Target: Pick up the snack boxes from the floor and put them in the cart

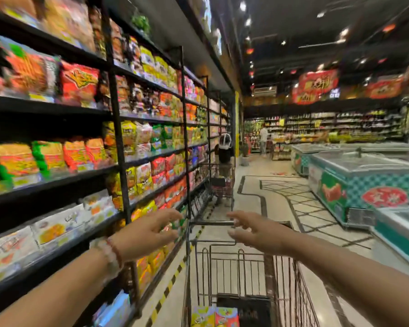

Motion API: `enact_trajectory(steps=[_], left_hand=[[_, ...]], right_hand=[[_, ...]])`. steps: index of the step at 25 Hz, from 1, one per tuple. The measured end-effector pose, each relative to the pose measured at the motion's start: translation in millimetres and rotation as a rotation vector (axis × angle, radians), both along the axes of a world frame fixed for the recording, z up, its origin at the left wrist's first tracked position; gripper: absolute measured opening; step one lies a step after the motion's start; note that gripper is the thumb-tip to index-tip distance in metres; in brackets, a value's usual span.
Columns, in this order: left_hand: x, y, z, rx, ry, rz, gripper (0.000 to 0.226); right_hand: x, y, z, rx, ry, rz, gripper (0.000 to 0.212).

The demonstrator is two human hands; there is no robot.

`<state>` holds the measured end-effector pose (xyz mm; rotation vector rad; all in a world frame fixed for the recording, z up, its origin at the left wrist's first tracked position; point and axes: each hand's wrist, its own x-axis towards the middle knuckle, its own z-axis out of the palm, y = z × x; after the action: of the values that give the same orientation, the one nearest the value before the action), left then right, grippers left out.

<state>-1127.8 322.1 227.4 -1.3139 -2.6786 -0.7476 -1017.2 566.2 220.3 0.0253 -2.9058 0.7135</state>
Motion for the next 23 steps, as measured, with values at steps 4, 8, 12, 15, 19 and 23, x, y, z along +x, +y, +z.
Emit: enact_trajectory(steps=[4, 8, 12, 15, 19, 23], left_hand=[[31, -23, 29, 0.021, 0.049, 0.014, 0.037], [87, -57, 42, 0.066, 0.047, 0.091, 0.029], [160, -96, 40, 0.071, 0.015, 0.255, 0.049], [222, -123, 31, 0.119, -0.012, 0.407, 0.046], [306, -164, 27, 0.049, -0.020, 0.646, 0.046], [389, -212, 33, -0.022, 0.018, 0.845, 0.045]], right_hand=[[17, -19, 32, 0.025, 0.094, 0.085, 0.052], [38, -38, 42, 0.019, 0.115, 0.192, 0.051], [61, -59, 44, 0.020, 0.150, 0.374, 0.050], [80, -79, 37, 0.022, 0.125, 0.495, 0.050], [111, -125, 34, 0.005, 0.083, 0.659, 0.054], [138, -191, 36, -0.051, 0.080, 0.838, 0.047]])
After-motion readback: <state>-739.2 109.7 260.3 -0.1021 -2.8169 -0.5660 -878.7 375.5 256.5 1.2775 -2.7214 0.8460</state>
